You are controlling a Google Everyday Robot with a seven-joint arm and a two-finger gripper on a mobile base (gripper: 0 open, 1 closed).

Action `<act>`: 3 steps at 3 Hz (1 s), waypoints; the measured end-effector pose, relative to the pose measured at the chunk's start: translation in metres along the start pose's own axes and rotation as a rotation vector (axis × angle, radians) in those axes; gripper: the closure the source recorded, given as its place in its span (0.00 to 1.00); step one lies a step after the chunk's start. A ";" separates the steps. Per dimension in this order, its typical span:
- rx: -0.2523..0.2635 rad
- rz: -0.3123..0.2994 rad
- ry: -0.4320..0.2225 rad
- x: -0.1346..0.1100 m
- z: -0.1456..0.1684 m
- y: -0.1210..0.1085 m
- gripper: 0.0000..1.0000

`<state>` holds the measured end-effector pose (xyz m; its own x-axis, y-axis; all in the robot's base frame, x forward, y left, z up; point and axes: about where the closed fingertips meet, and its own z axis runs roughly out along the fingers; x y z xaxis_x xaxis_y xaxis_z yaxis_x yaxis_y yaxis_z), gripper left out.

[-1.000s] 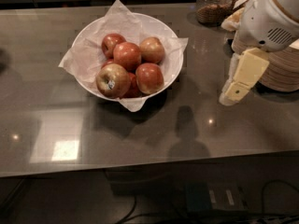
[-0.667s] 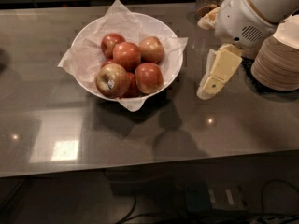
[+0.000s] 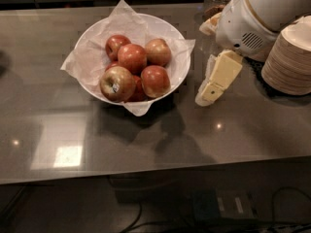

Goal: Pick apple from white bowl

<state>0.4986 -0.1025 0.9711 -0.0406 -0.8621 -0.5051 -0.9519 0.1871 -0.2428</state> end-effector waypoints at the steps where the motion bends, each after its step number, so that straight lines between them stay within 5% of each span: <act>1: -0.035 -0.004 -0.034 -0.018 0.019 0.010 0.10; 2: -0.031 -0.005 -0.057 -0.028 0.025 0.013 0.24; 3: -0.022 -0.043 -0.088 -0.040 0.028 0.012 0.18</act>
Offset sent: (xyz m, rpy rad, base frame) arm -0.0031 0.0494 -0.0100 0.0794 0.0072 0.0330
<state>0.4970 -0.0526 0.9652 0.0264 -0.8242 -0.5657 -0.9586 0.1397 -0.2483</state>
